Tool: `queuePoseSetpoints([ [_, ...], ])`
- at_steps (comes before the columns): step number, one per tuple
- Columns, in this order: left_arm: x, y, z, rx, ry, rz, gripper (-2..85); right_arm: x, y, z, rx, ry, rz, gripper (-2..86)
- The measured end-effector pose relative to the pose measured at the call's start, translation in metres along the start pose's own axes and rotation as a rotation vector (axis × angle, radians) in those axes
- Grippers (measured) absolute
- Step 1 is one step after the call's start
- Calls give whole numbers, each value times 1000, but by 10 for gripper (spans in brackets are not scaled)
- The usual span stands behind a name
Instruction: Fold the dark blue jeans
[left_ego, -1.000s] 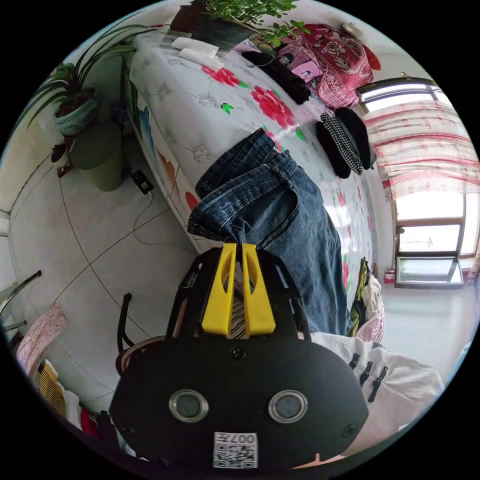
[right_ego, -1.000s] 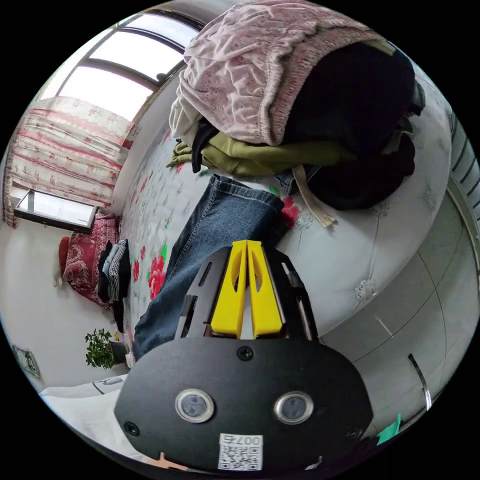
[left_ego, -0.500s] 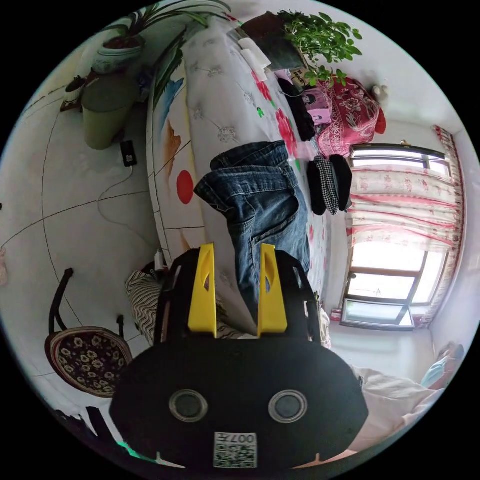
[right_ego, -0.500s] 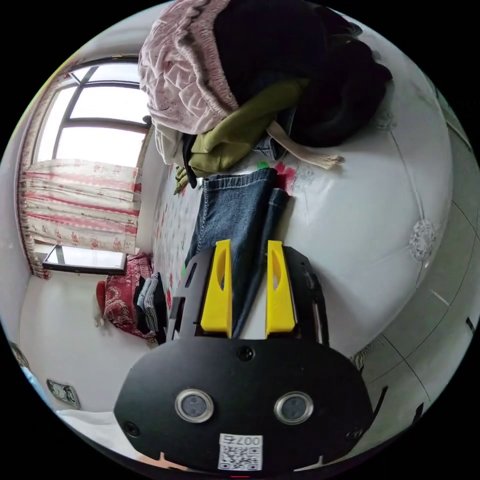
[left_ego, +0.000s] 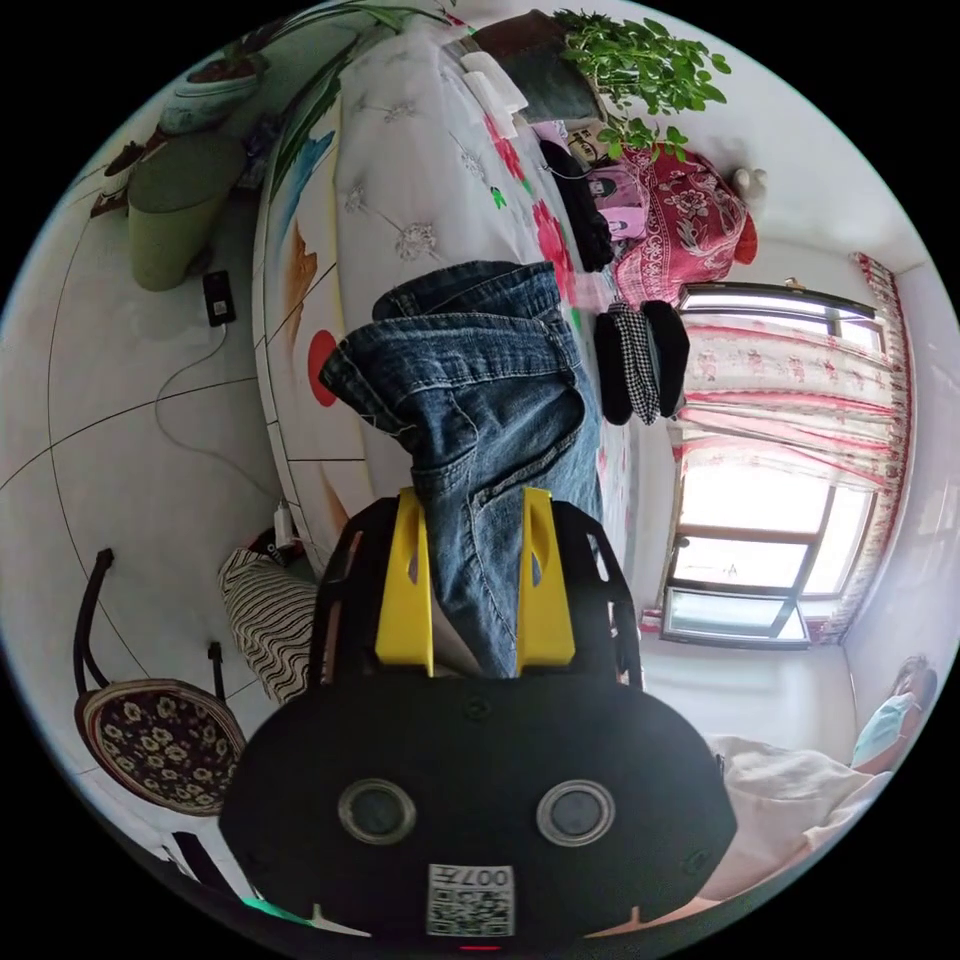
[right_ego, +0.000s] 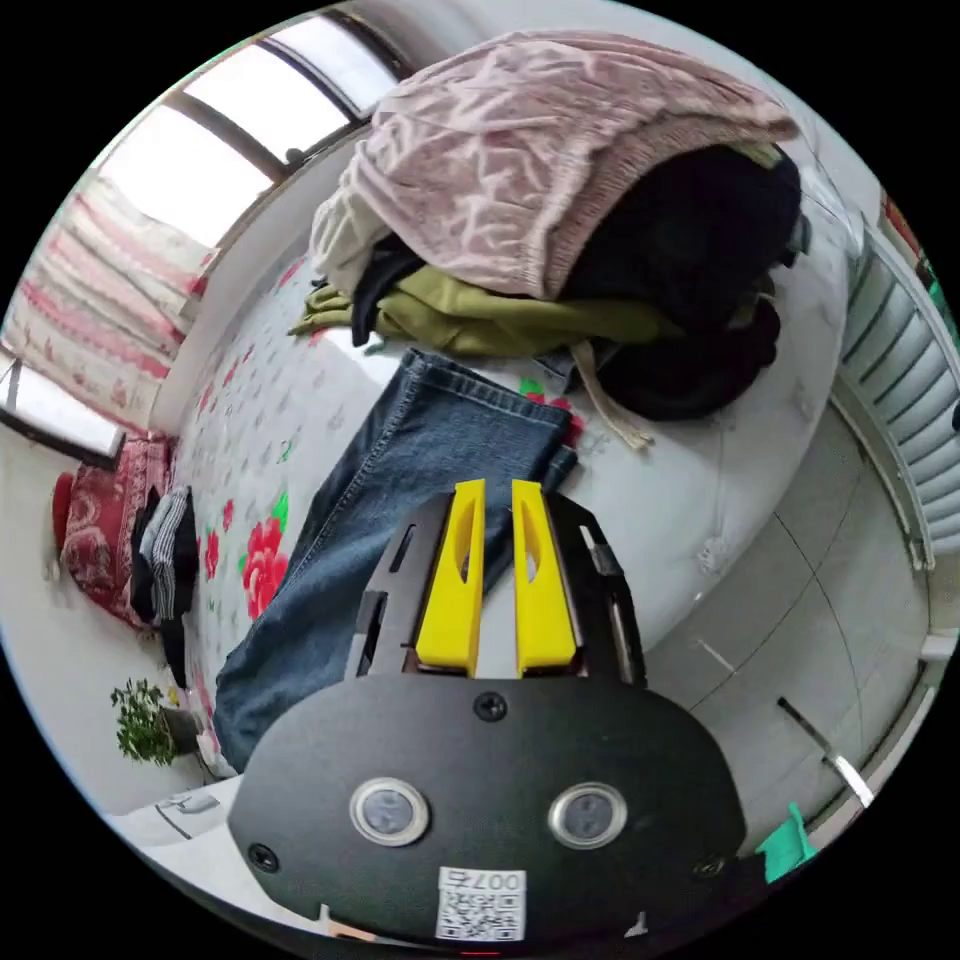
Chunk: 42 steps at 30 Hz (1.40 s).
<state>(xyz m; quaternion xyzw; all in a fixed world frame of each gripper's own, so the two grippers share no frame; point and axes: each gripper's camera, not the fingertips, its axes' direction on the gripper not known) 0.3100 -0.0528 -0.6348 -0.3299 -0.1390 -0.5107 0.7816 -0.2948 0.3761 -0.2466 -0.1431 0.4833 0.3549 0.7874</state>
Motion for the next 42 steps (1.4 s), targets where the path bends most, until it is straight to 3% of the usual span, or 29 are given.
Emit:
queuePoseSetpoints([
  [5, -3, -15, 3, -47, -18, 0, 118, -189, 13, 40, -272, -425, -664, 52],
  [11, -14, -27, 9, -77, -5, -36, 113, -384, 114, 117, -577, -529, -1217, 68],
  [16, -25, -31, 6, -83, 21, -63, 99, -444, 163, 177, -750, -477, -1310, 72],
  [23, -31, -41, 6, -102, 19, -98, 85, -436, 210, 189, -1093, -425, -1613, 50],
  [27, -30, -50, 9, -134, 5, -103, 85, -439, 188, 185, -1157, -482, -1593, 54],
  [32, -28, -56, 7, -153, -4, -97, 85, -465, 108, 228, -1183, -577, -1124, 65],
  [38, -29, -55, 2, -132, -2, -103, 87, -478, 113, 300, -1434, -406, -846, 68],
  [42, -30, -55, -2, -121, -3, -104, 86, -487, 127, 326, -1534, -414, -696, 46],
])
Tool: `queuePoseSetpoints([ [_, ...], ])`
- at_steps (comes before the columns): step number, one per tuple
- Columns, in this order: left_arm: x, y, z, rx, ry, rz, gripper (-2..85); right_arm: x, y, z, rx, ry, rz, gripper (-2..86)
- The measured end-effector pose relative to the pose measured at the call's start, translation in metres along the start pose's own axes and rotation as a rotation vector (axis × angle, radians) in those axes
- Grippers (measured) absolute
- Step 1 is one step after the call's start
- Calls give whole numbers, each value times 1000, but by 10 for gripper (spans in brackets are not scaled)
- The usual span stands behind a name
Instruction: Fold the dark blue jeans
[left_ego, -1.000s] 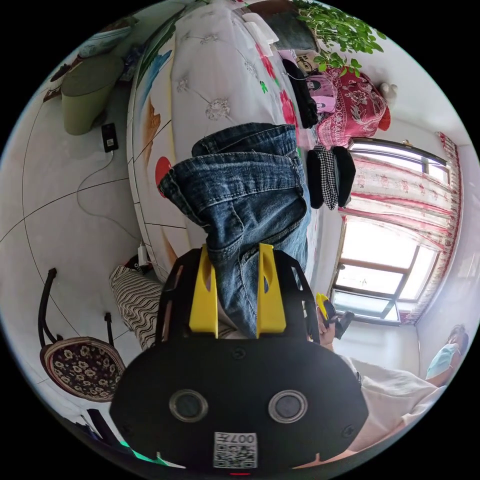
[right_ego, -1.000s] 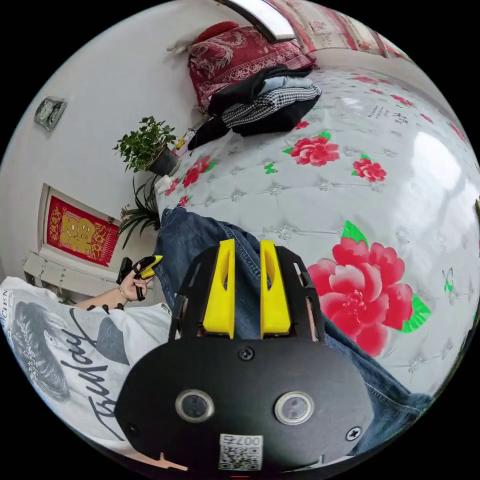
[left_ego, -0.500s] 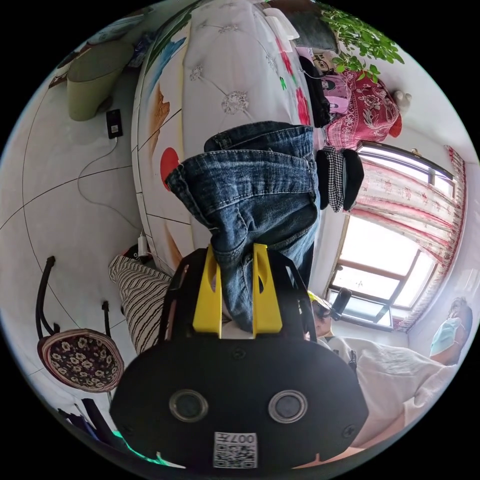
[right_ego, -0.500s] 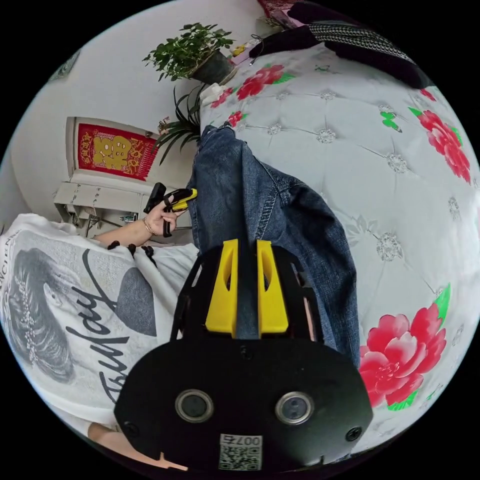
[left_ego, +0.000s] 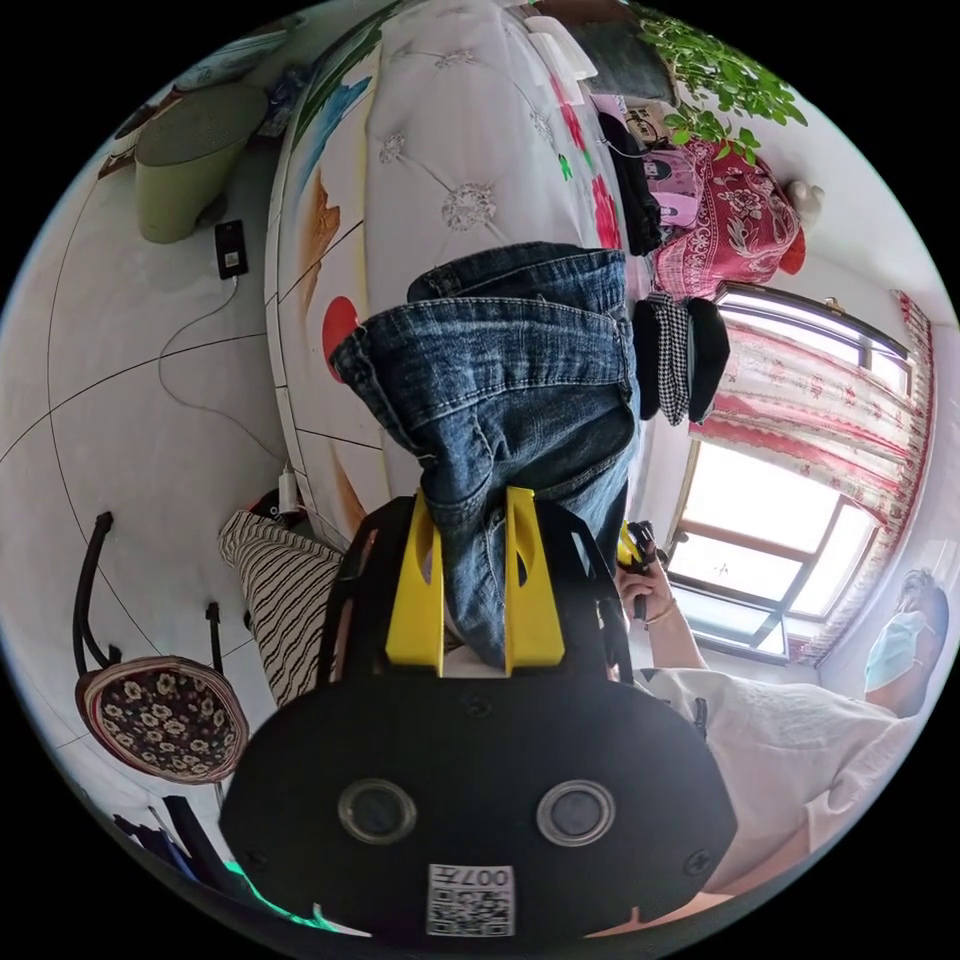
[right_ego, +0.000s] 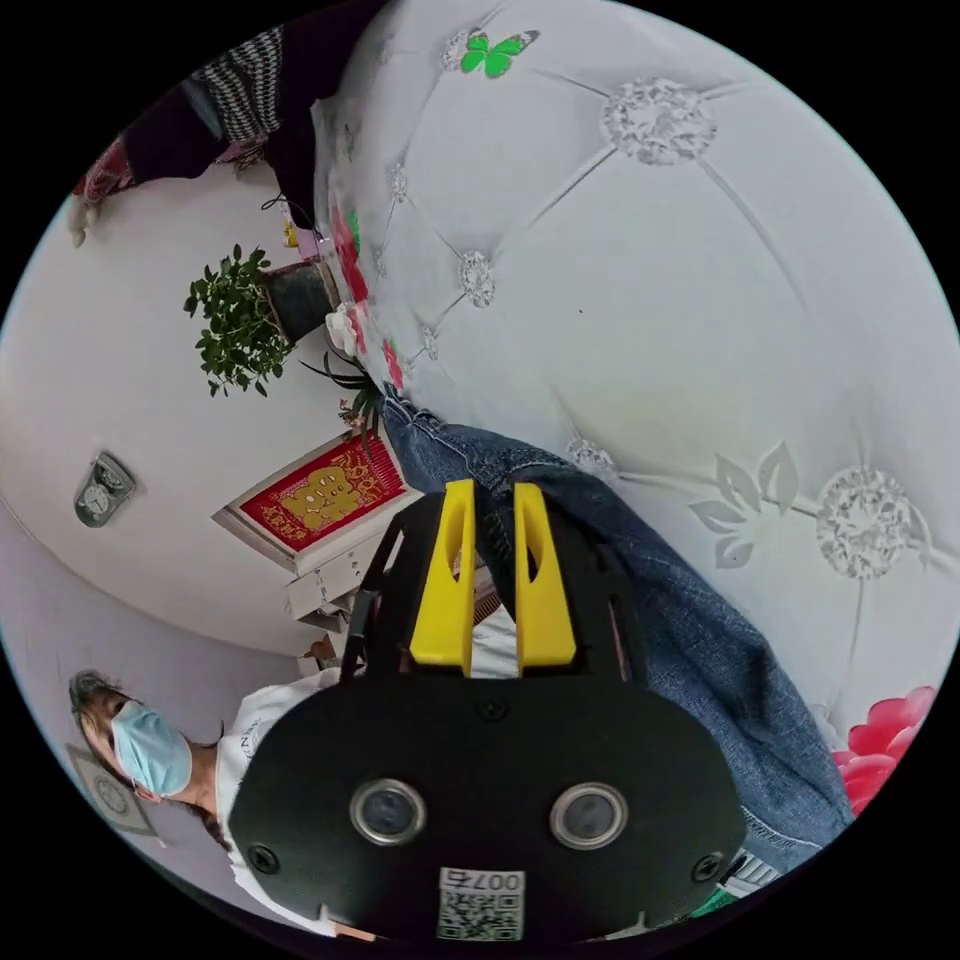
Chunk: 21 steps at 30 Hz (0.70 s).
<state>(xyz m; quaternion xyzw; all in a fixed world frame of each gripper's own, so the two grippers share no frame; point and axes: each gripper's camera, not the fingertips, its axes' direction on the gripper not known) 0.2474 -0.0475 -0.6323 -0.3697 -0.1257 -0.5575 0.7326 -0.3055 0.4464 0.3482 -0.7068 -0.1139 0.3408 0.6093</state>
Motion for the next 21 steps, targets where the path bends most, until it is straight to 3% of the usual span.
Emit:
queuePoseSetpoints([
  [3, 1, 1, -4, 7, -4, 12, 88, -16, -10, -35, 85, -7, -70, 23],
  [10, -1, 3, -15, 24, 2, 40, 95, -60, 10, -120, 324, 218, -229, 14],
  [16, -2, 17, -47, 96, -8, 89, 137, -63, 81, -73, 298, 325, -408, 48],
  [21, -33, 5, -45, 154, 42, 49, 181, -21, 149, -38, 316, 348, -368, 61],
])
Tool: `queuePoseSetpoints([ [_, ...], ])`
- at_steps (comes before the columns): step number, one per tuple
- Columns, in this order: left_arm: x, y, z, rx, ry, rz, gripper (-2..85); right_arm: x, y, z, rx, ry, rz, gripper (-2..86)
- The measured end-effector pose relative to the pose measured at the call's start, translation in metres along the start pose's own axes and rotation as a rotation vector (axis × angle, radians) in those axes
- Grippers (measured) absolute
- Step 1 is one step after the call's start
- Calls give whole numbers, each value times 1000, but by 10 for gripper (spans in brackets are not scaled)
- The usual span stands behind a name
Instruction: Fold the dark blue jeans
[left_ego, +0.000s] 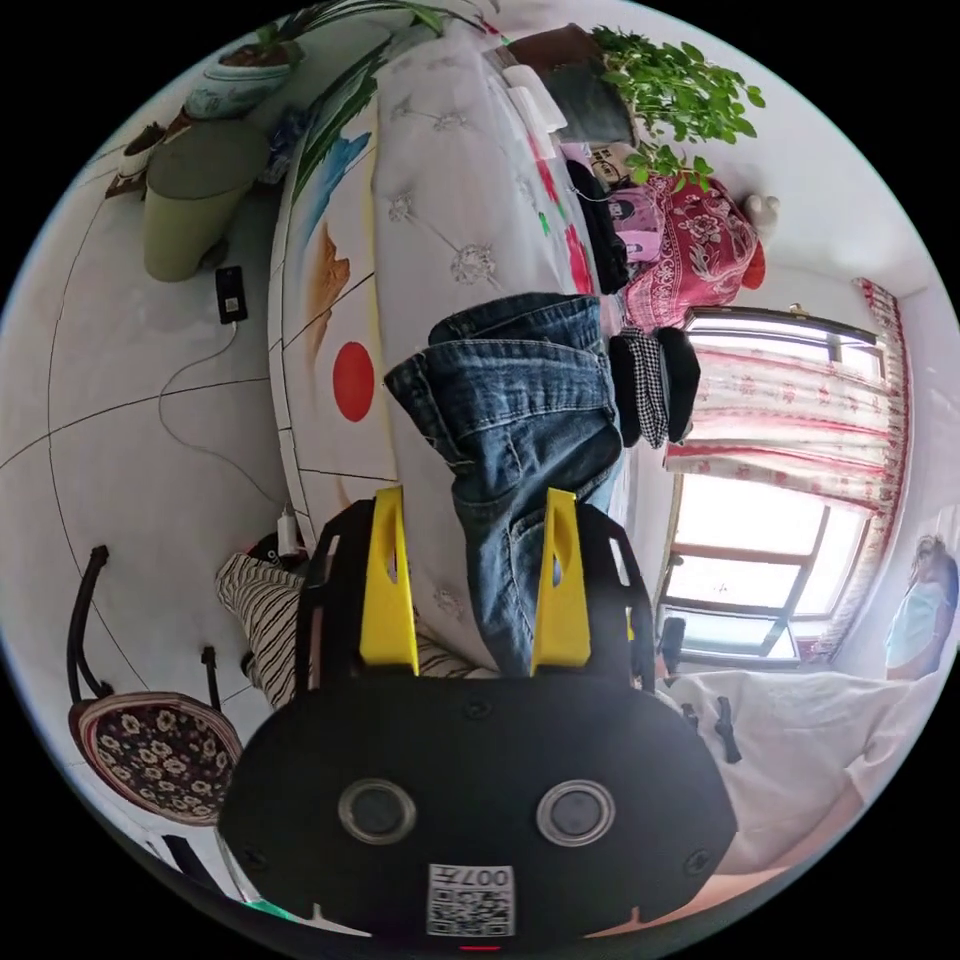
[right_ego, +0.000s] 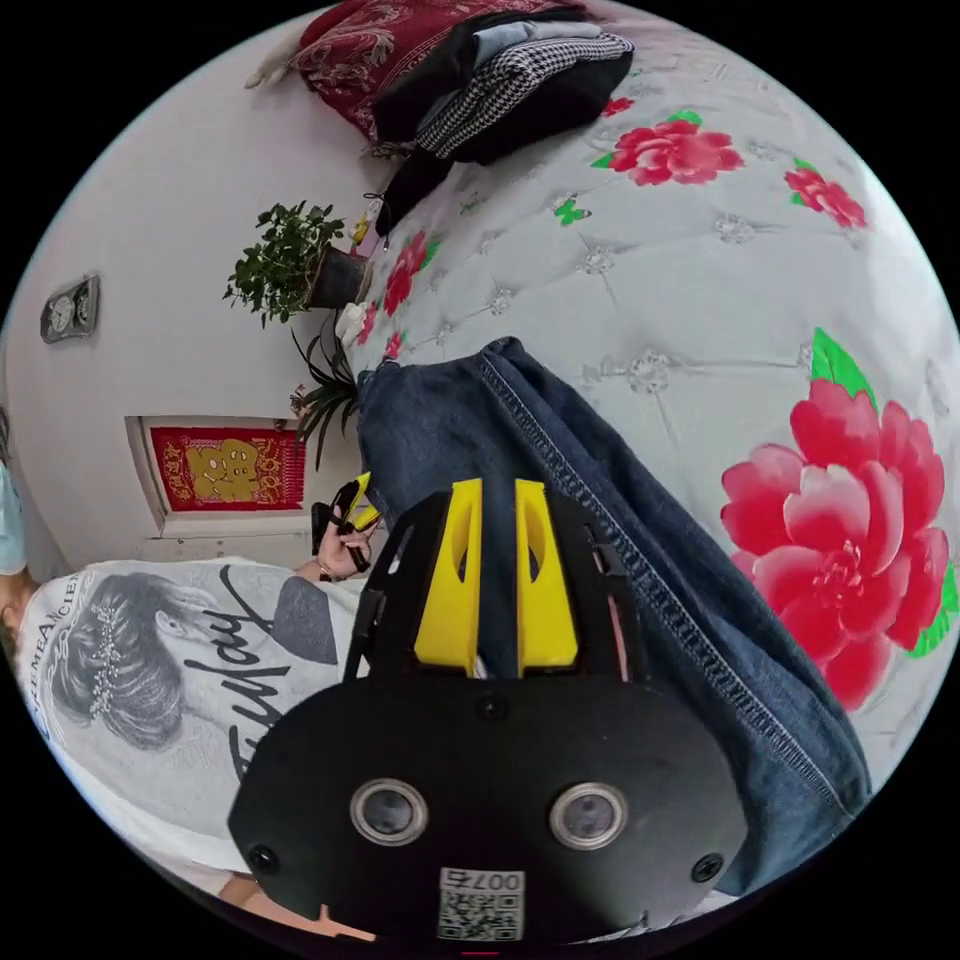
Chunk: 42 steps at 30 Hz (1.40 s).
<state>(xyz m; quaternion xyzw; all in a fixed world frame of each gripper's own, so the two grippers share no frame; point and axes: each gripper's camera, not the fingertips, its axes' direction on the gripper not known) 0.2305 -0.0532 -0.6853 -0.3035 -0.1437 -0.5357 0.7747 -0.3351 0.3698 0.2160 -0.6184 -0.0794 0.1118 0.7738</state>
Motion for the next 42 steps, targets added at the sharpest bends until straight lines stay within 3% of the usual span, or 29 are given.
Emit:
queuePoseSetpoints([
  [5, -24, -29, 23, -28, 86, -49, 175, 19, 58, -18, 82, -56, 142, 60],
  [14, -1, -24, -16, 109, 225, 12, 53, 2, 104, -54, 284, -4, 157, 61],
  [18, 18, -26, -22, 101, 177, 75, 32, 10, 143, -71, 432, 40, 235, 66],
  [21, 22, -29, -21, 95, 151, 75, 23, 30, 197, -97, 608, 120, 388, 71],
  [29, 48, -33, -13, 94, 73, 110, 6, 110, 422, -128, 1154, 232, 1135, 88],
  [32, 61, -36, -8, 87, 51, 137, 5, 127, 445, -112, 1270, 94, 1159, 88],
  [37, 76, -37, 5, 88, 25, 148, 2, 138, 438, -102, 1371, 83, 1187, 42],
  [39, 82, -36, 13, 88, 21, 164, 1, 149, 437, -102, 1389, -41, 1194, 19],
  [42, 85, -33, 22, 91, 17, 184, 1, 135, 411, -127, 1434, -142, 959, 5],
])
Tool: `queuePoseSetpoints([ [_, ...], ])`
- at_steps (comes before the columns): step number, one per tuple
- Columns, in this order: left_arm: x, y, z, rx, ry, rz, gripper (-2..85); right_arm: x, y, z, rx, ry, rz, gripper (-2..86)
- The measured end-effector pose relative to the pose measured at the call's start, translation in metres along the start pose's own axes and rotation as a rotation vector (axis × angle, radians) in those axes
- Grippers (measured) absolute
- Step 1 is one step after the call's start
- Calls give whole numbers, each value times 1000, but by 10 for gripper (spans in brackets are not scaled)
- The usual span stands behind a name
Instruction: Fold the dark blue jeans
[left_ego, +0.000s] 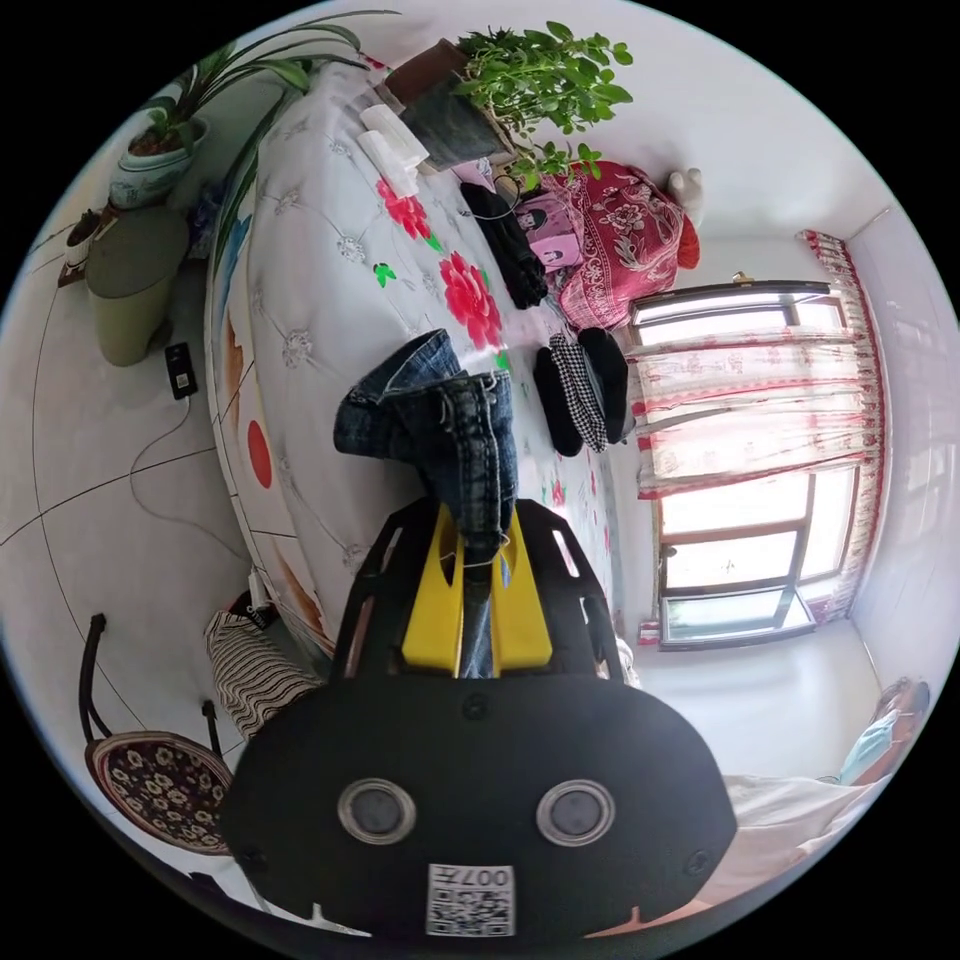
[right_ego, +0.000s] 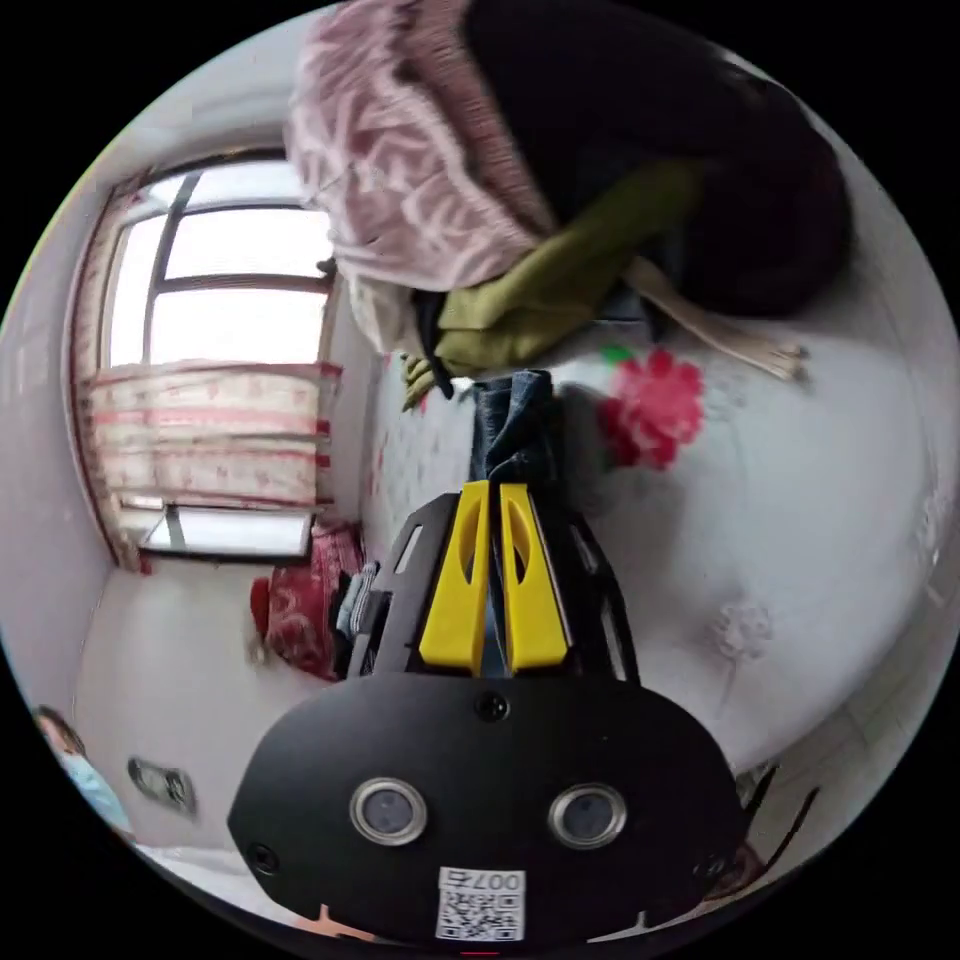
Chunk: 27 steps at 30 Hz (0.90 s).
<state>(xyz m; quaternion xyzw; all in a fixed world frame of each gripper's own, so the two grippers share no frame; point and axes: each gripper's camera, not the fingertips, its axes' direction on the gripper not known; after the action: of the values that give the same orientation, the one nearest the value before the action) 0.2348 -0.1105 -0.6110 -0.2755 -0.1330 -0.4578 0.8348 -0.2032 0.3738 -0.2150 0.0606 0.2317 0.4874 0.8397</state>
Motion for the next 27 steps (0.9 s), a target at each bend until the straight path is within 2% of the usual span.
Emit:
queuePoseSetpoints([
  [2, -1, 3, 6, 4, -1, -1, 0, -80, 14, 22, -144, -52, -314, 1],
  [3, -2, 4, 11, 7, 0, -2, 0, -103, 24, 28, -191, -67, -401, 1],
  [5, -3, 7, 18, 11, 2, -1, 0, -189, 89, 57, -416, -155, -769, 1],
  [6, -3, 9, 23, 14, 1, 5, 0, -208, 111, 64, -477, -183, -863, 1],
  [8, -2, 12, 31, 16, 0, 15, 0, -252, 204, 95, -740, -283, -1136, 5],
  [10, 1, 18, 41, 18, 1, 36, 0, -254, 270, 128, -955, -305, -1220, 10],
  [12, 7, 23, 50, 14, 1, 62, 0, -234, 331, 170, -1185, -234, -1236, 18],
  [14, 17, 28, 60, 10, -6, 99, 0, -193, 390, 213, -1466, -15, -1241, 27],
  [16, 42, 35, 74, -6, -30, 190, 0, -182, 397, 211, -1518, 18, -1236, 30],
  [19, 84, 46, 96, -44, -65, 346, 0, -190, 360, 185, -1391, -14, -1204, 31],
  [25, 255, 140, 197, -286, -54, 986, 6, -166, 243, 133, -1075, -3, -905, 33],
  [27, 314, 223, 248, -492, 29, 1289, 18, -152, 213, 113, -969, -4, -820, 39],
])
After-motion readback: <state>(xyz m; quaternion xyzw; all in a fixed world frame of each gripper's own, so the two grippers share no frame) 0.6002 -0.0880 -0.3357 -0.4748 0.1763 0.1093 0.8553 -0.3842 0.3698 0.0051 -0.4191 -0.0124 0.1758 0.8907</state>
